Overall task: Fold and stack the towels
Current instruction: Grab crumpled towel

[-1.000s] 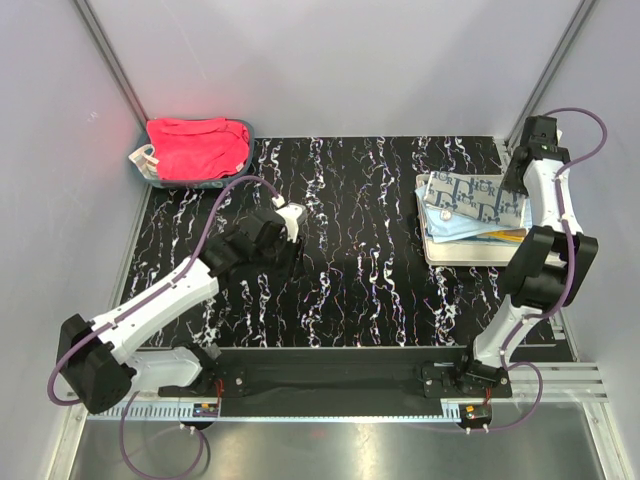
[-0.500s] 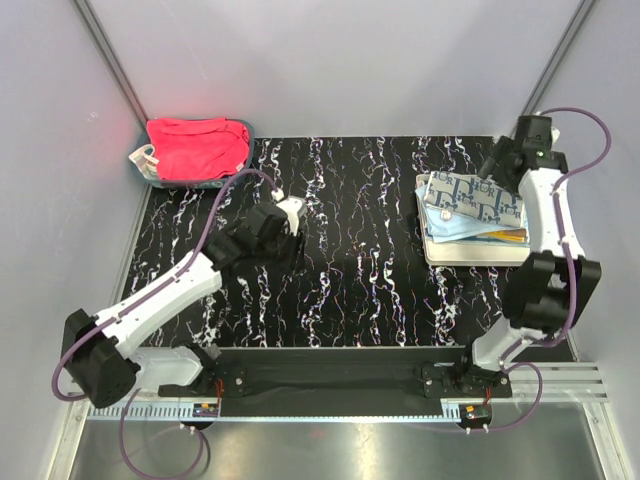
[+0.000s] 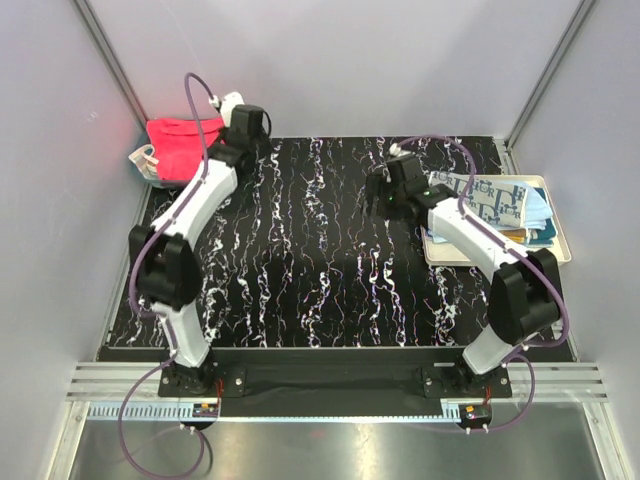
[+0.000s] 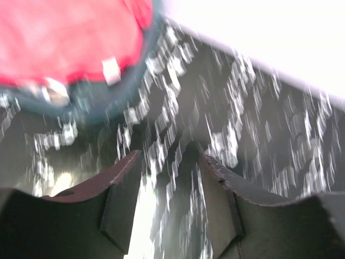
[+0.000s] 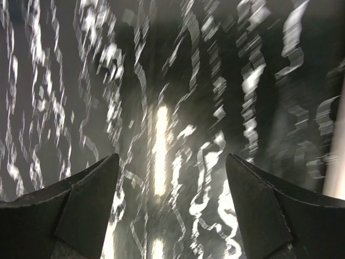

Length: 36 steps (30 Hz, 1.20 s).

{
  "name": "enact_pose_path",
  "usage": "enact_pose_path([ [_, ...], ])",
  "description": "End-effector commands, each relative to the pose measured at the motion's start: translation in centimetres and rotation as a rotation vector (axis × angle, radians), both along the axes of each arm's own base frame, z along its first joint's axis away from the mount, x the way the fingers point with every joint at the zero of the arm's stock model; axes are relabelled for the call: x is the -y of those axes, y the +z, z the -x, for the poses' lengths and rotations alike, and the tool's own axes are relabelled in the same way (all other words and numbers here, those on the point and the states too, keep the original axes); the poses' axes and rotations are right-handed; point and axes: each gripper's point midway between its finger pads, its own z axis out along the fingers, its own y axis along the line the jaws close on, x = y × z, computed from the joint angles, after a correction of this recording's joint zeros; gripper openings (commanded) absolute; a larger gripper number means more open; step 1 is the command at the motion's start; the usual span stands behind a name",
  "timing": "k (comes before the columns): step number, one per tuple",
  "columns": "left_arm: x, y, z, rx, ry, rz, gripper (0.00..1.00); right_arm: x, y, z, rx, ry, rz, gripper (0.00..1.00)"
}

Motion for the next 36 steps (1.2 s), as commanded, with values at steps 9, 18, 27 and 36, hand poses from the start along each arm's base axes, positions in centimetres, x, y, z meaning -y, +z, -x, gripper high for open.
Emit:
enact_pose_path([
  [9, -15.2, -6.4, -13.1, 0.043, 0.375, -0.086, 0.56, -2.6, -0.9, 3.6, 0.022, 0.103, -0.116, 0.86],
  [18, -17.4, -10.9, -14.3, -0.008, 0.380, -0.113, 0.57, -2.9, -0.8, 3.4, 0.025, 0.107, -0.127, 0.86],
  [27, -17.2, -13.6, -13.9, -0.059, 0.375, -0.099, 0.55, -2.7, -1.0, 3.3, 0.023, 0.101, -0.120, 0.86],
  [36, -16.6, -14.3, -14.1, -0.085, 0.360, -0.074, 0.52, -3.0, -1.2, 3.4, 0.017, 0.107, -0.126, 0.86],
])
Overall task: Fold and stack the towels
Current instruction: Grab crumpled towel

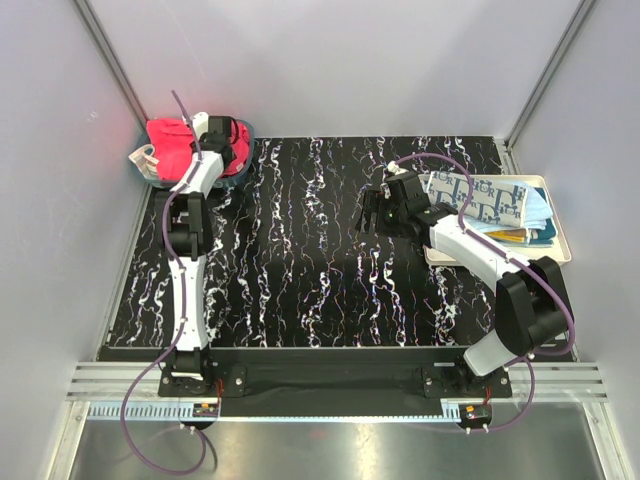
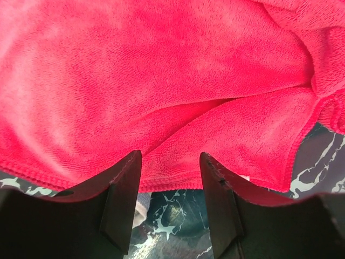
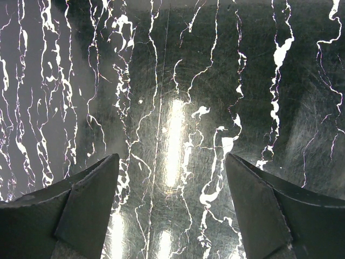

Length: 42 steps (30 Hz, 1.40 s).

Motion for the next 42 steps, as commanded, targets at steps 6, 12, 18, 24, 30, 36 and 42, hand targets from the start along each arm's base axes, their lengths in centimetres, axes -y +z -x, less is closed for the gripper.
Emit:
enact_pose_path([
  [6, 0.1, 1.4, -1.4, 0.038, 0.017, 0.033, 0.50, -1.2, 1.7, -0.5, 0.043, 0.021, -0.047, 0.86],
  [12, 0.1, 1.1, -1.0, 0.020, 0.028, 0.040, 0.47, -1.2, 1.7, -0.4, 0.038, 0.025, -0.047, 0.86],
  [18, -0.3, 0.4, -0.3, -0.010, 0.056, 0.056, 0.47, -1.4, 1.9, -0.4, 0.038, 0.035, -0.048, 0.86],
  [24, -1.0, -0.2, 0.3, -0.037, 0.075, 0.074, 0.47, -1.7, 2.2, -0.2, 0.036, 0.052, -0.062, 0.86],
  [30, -0.8, -0.6, 0.5, -0.048, 0.081, 0.099, 0.40, -1.8, 2.3, -0.2, 0.037, 0.061, -0.070, 0.85],
  [36, -0.4, -0.4, 0.4, -0.023, 0.059, 0.110, 0.19, -1.9, 2.2, -0.1, 0.033, 0.063, -0.073, 0.85],
  [42, 0.2, 0.8, -0.1, 0.048, 0.034, 0.139, 0.00, -1.9, 1.9, -0.2, 0.027, 0.062, -0.063, 0.85],
])
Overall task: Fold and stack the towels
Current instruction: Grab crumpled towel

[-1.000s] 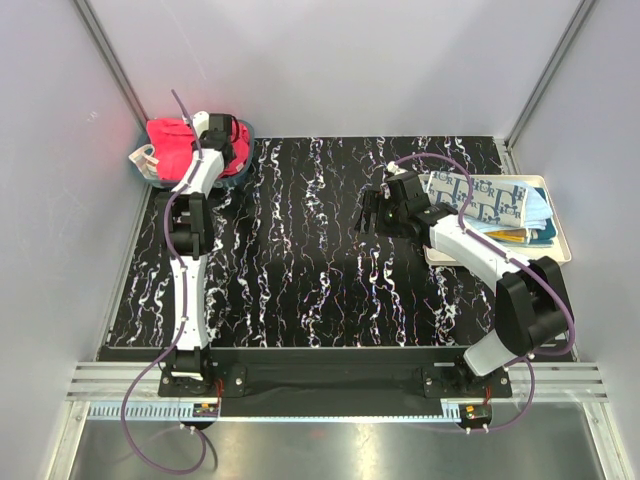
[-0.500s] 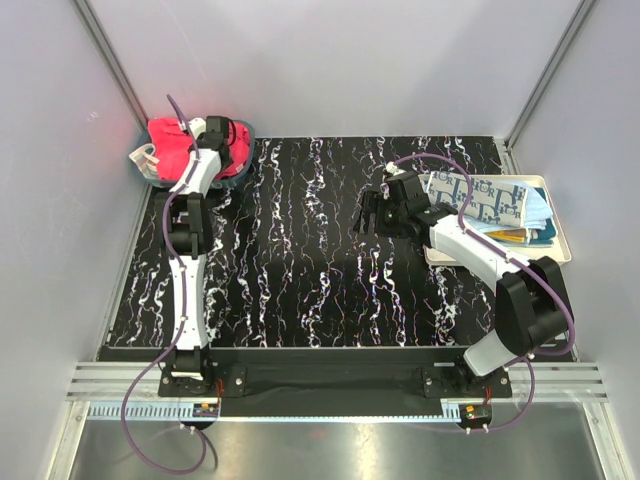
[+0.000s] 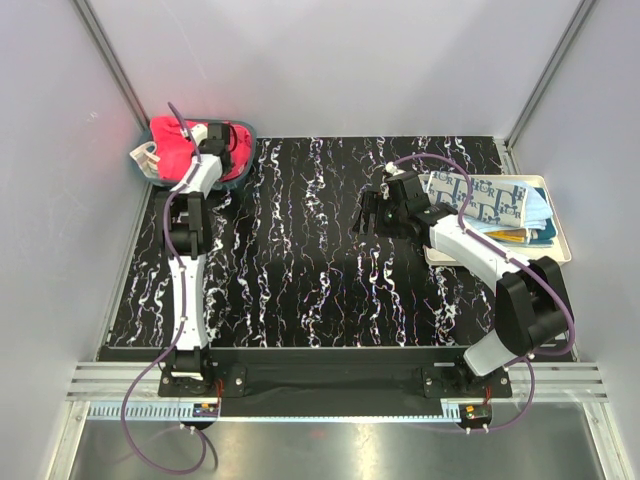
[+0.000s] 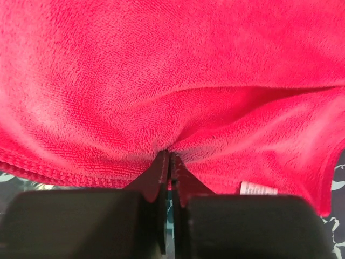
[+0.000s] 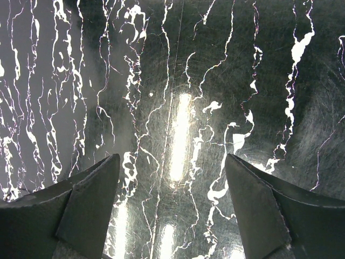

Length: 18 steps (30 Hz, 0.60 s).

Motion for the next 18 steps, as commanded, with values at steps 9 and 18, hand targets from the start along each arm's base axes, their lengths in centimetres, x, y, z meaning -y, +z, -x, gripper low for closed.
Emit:
enact_pose_path([
  [9, 1.2, 15.3, -3.7, 0.435, -0.053, -0.011, 0.00, -1.1, 1.0, -1.0, 0.031, 0.021, -0.014, 0.84],
  [18, 3.1, 22.9, -4.0, 0.631, -0.075, -0.021, 0.00, -1.2, 0.4, -1.4, 0.025, 0.025, -0.008, 0.84],
])
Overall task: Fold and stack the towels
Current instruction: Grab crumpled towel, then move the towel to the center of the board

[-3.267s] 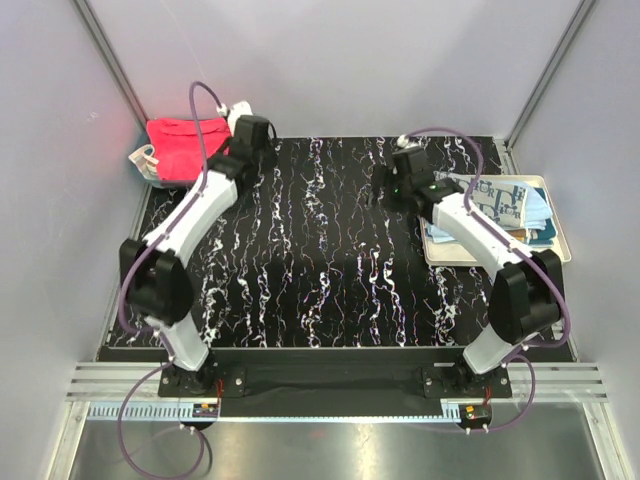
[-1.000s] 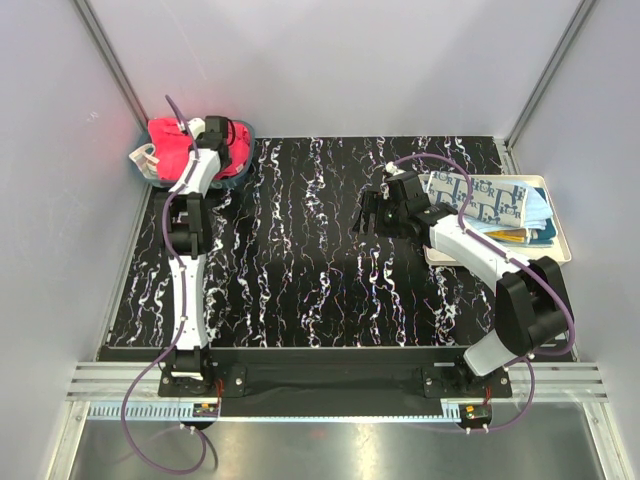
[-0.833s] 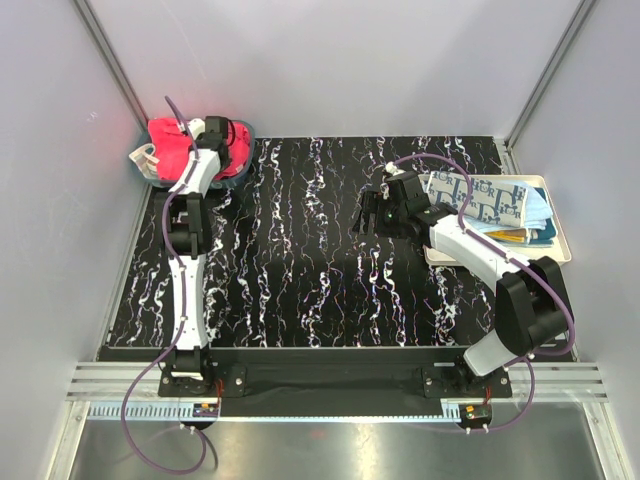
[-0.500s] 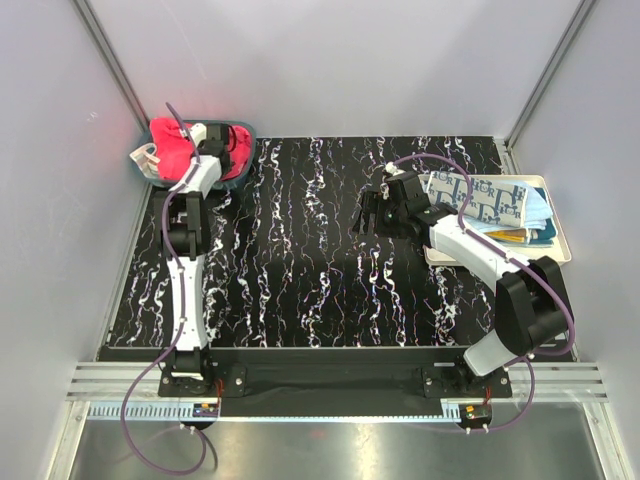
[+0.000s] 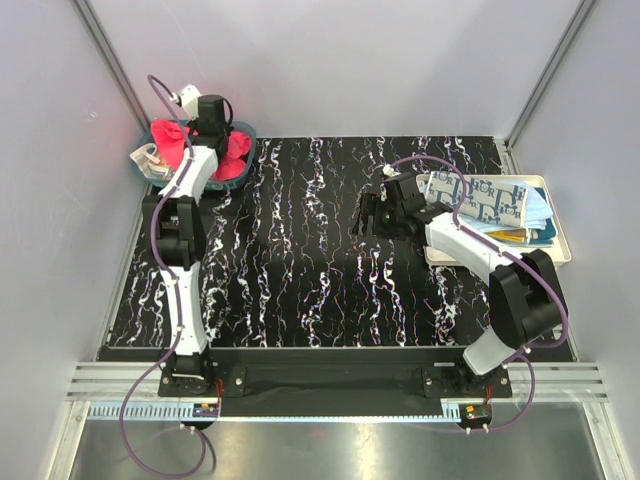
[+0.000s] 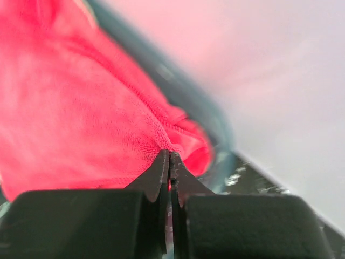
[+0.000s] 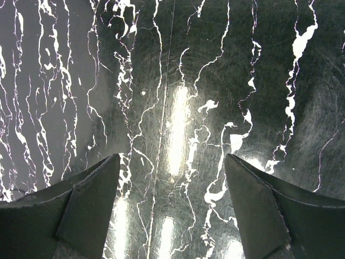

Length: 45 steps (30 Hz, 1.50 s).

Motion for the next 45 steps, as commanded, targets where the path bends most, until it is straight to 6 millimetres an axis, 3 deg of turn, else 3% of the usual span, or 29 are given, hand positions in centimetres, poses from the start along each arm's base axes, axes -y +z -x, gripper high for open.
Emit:
enact_pose_path([
  [1, 0.8, 9.6, -0.7, 0.253, -0.006, 0.000, 0.00, -1.2, 1.8, -1.2, 0.057, 0.027, -0.028, 0.84],
  [4, 2.1, 11.7, -0.5, 0.299, -0.035, 0.000, 0.00, -1.4, 1.7, -1.3, 0.056, 0.031, -0.032, 0.84],
  [9, 3.9, 17.6, 0.2, 0.422, -0.089, -0.021, 0.00, -1.6, 1.9, -1.4, 0.065, 0.037, -0.040, 0.84],
  [12, 5.6, 22.1, 1.6, 0.500, -0.136, -0.058, 0.00, -1.7, 2.1, -1.5, 0.074, 0.040, -0.046, 0.84],
  [13, 6.8, 24.6, 2.6, 0.546, -0.157, -0.068, 0.00, -1.7, 2.3, -1.6, 0.082, 0.041, -0.050, 0.84],
  [15, 8.1, 27.1, 3.8, 0.586, -0.191, -0.109, 0.00, -1.7, 2.5, -1.7, 0.089, 0.039, -0.050, 0.84],
  [16, 9.6, 29.5, 5.0, 0.630, -0.222, -0.112, 0.00, -1.6, 2.7, -1.8, 0.095, 0.036, -0.048, 0.84],
  [18, 10.9, 31.7, 6.4, 0.663, -0.257, -0.140, 0.00, -1.6, 3.1, -2.0, 0.110, 0.036, -0.045, 0.84],
  [19, 12.4, 32.9, 7.3, 0.684, -0.292, -0.141, 0.00, -1.3, 3.2, -2.1, 0.116, 0.029, -0.031, 0.84],
  [20, 13.1, 35.0, 8.8, 0.722, -0.308, -0.147, 0.00, -1.1, 3.4, -2.2, 0.125, 0.022, -0.027, 0.84],
  [23, 16.7, 38.3, 11.9, 0.777, -0.389, -0.177, 0.00, -0.7, 4.3, -2.4, 0.158, 0.007, -0.018, 0.84],
  [24, 18.5, 39.8, 13.9, 0.803, -0.426, -0.187, 0.00, -0.4, 4.4, -2.5, 0.167, -0.006, -0.013, 0.84],
  [27, 21.9, 42.6, 18.1, 0.865, -0.507, -0.198, 0.00, 0.1, 6.1, -2.8, 0.228, -0.029, -0.011, 0.84],
  [30, 25.4, 44.2, 21.8, 0.904, -0.600, -0.188, 0.00, 0.7, 7.3, -3.0, 0.274, -0.057, -0.004, 0.85],
  [32, 26.7, 45.1, 24.1, 0.922, -0.647, -0.169, 0.00, 1.2, 8.9, -3.1, 0.318, -0.082, -0.017, 0.85],
  [33, 28.5, 44.9, 25.5, 0.923, -0.698, -0.158, 0.00, 1.6, 9.8, -2.9, 0.346, -0.102, -0.024, 0.85],
  [36, 29.7, 45.4, 28.8, 0.936, -0.727, -0.130, 0.00, 2.6, 11.4, -2.6, 0.398, -0.154, -0.040, 0.85],
  [39, 28.9, 42.9, 29.5, 0.888, -0.720, -0.026, 0.00, 3.3, 12.0, -2.1, 0.418, -0.189, -0.054, 0.85],
  [40, 27.6, 36.5, 27.0, 0.740, -0.652, -0.013, 0.00, 3.3, 10.8, -1.6, 0.392, -0.197, -0.066, 0.85],
  [41, 27.7, 35.9, 27.0, 0.719, -0.658, -0.021, 0.00, 3.3, 10.8, -1.6, 0.392, -0.197, -0.067, 0.85],
  [42, 27.5, 32.1, 25.7, 0.636, -0.660, -0.007, 0.00, 3.3, 10.1, -1.4, 0.374, -0.198, -0.068, 0.85],
  [43, 25.8, 29.4, 23.8, 0.582, -0.614, 0.064, 0.00, 3.2, 8.8, -1.0, 0.343, -0.192, -0.063, 0.85],
  [44, 25.4, 27.4, 22.9, 0.560, -0.612, 0.089, 0.00, 3.0, 7.6, -0.9, 0.312, -0.192, -0.063, 0.85],
  [45, 24.7, 22.3, 21.6, 0.466, -0.595, 0.094, 0.00, 2.8, 6.7, -0.8, 0.289, -0.184, -0.064, 0.84],
])
